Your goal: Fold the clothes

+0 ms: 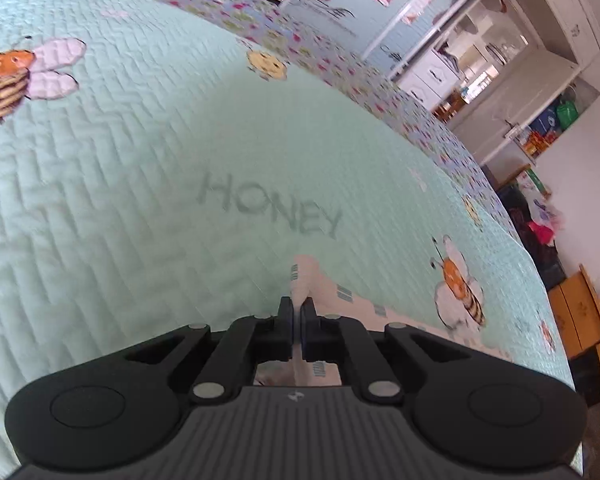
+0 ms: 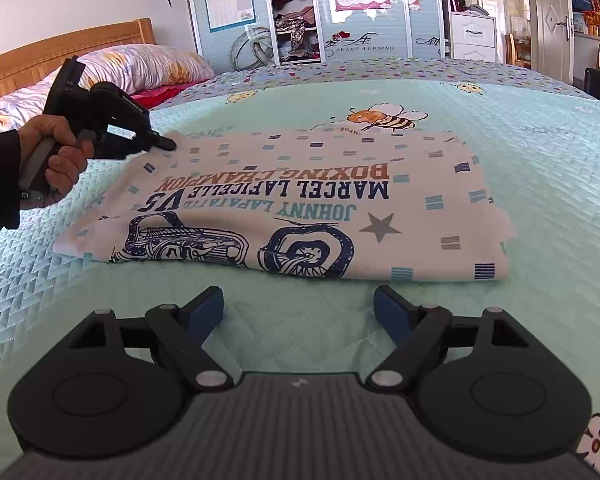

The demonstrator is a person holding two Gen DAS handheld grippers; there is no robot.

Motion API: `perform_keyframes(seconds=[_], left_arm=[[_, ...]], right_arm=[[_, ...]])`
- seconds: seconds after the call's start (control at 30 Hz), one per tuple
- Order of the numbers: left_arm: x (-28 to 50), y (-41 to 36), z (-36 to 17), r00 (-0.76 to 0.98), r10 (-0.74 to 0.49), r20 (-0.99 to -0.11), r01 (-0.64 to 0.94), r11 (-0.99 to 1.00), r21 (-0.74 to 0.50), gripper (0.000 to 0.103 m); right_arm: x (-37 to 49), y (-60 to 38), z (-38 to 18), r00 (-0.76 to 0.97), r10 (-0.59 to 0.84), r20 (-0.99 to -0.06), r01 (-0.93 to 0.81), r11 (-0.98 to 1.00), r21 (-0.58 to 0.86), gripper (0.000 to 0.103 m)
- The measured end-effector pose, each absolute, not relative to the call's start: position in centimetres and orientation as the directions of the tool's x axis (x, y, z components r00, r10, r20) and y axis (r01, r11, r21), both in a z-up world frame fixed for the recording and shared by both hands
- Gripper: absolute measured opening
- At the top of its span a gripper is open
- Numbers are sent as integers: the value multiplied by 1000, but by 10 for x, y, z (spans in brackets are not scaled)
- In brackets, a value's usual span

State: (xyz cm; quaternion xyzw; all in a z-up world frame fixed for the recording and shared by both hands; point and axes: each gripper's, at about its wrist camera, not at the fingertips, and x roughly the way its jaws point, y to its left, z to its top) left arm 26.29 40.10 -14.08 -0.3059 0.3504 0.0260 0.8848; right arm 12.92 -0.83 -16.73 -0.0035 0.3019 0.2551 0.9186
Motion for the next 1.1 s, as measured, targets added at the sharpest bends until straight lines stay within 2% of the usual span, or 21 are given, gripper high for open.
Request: perform_keyframes(seconds=[0.07, 0.13, 0.17, 0.2, 0.23, 0.27, 0.3, 0.43, 0.6, 0.73, 0.87, 0.97, 1.1], left_arm=[[267, 401, -146, 723, -169, -670, -264, 829, -494, 6], [268, 401, -150, 698, -180, -693, -260, 838, -479, 12], [264, 404, -150, 702, -186, -687, -265, 828, -495, 18], [258, 406, -147, 712, -185, -678, -270, 819, -507, 33], [249, 406, -141, 731, -170, -661, -276, 812, -514, 41], [238, 405, -135, 749, -153, -645, -281, 808, -518, 53], [225, 403, -129, 765, -137, -629, -282, 808, -518, 59], [159, 385, -123, 801, -176, -573, -248, 773, -584, 65], [109, 332, -138, 733, -223, -642, -181, 846, -501, 65], [96, 316, -142, 718, -200, -667, -157, 887, -435, 65], [99, 320, -144, 715, -192, -672, -172, 883, -436, 66], [102, 316, -145, 711, -176, -681, -179, 891, -417, 66], [99, 303, -145, 716, -139, -684, -181, 909, -375, 65]], right_arm=[[129, -8, -168, 688, 465, -557, -471, 870, 144, 83], [128, -8, -168, 688, 463, -559, -471, 871, 140, 83], [128, -7, -168, 689, 462, -559, -471, 871, 139, 83], [128, -7, -168, 689, 461, -560, -472, 871, 137, 83], [128, -7, -168, 689, 461, -560, -471, 871, 137, 83], [128, -8, -168, 689, 461, -560, -471, 871, 137, 83], [128, -8, -168, 689, 461, -560, -471, 871, 138, 83], [128, -9, -167, 687, 466, -557, -471, 870, 146, 83], [129, -14, -164, 687, 474, -550, -460, 870, 175, 83], [127, -29, -152, 699, 477, -532, -418, 877, 238, 83], [130, -63, -138, 755, 425, -500, -334, 905, 265, 83], [147, -89, -137, 774, 369, -515, -257, 926, 276, 83], [175, -100, -132, 757, 387, -526, -253, 916, 310, 78]])
